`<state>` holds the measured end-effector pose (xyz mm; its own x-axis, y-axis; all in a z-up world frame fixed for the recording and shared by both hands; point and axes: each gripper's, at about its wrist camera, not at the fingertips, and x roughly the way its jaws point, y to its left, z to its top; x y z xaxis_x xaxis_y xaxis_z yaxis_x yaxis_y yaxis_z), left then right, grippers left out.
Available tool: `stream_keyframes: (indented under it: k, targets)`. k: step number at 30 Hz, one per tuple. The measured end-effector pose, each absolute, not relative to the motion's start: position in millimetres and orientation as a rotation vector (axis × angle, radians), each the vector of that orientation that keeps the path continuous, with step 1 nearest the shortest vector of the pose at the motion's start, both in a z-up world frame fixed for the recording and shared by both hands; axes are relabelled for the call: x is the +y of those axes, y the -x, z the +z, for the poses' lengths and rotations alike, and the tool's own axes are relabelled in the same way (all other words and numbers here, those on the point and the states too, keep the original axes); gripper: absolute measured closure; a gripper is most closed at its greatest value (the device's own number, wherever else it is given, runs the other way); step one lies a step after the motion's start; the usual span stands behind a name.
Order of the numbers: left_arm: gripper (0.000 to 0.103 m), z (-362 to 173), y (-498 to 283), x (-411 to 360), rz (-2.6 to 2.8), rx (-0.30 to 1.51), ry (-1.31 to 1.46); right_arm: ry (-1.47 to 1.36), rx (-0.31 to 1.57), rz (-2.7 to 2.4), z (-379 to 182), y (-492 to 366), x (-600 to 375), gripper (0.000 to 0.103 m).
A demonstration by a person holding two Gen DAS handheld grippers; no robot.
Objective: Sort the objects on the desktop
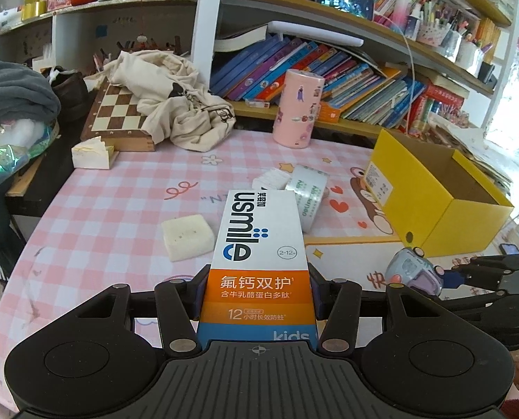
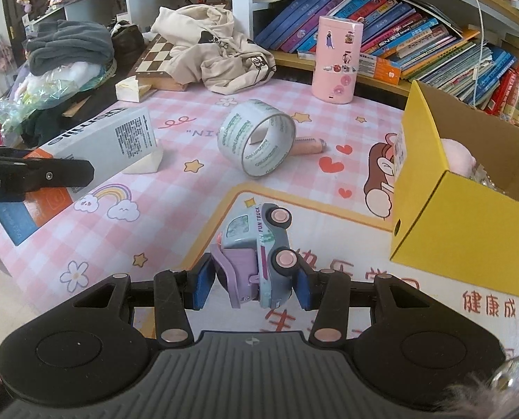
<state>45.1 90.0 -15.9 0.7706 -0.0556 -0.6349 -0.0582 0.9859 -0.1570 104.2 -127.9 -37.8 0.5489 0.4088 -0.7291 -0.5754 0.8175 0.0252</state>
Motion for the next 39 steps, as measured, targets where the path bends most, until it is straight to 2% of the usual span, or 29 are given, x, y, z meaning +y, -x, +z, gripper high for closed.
stream_keyframes:
  k: [23, 36, 38, 39]
  targets:
    - [0.052, -26.2, -22.1, 81.2, -0.078, 0.708, 0.206, 0.228, 0.826, 0.496, -38.3, -67.2, -144.5, 0.059]
    - [0.052, -24.4, -33.4, 46.1, -0.179, 0.731, 0.152, 0.167, 0.845, 0.449, -39.8, -67.7, -173.1, 0.061]
    - [0.052, -23.7, -37.0, 37.2, -0.199, 0.732, 0.143, 0.155, 0.843, 0.435, -39.0, -69.0, -182.3, 0.063]
    - [0.052, -23.4, -39.2, 32.2, -0.21, 0.733, 0.138, 0.149, 0.843, 0.429, -38.6, -69.6, -186.9, 0.077]
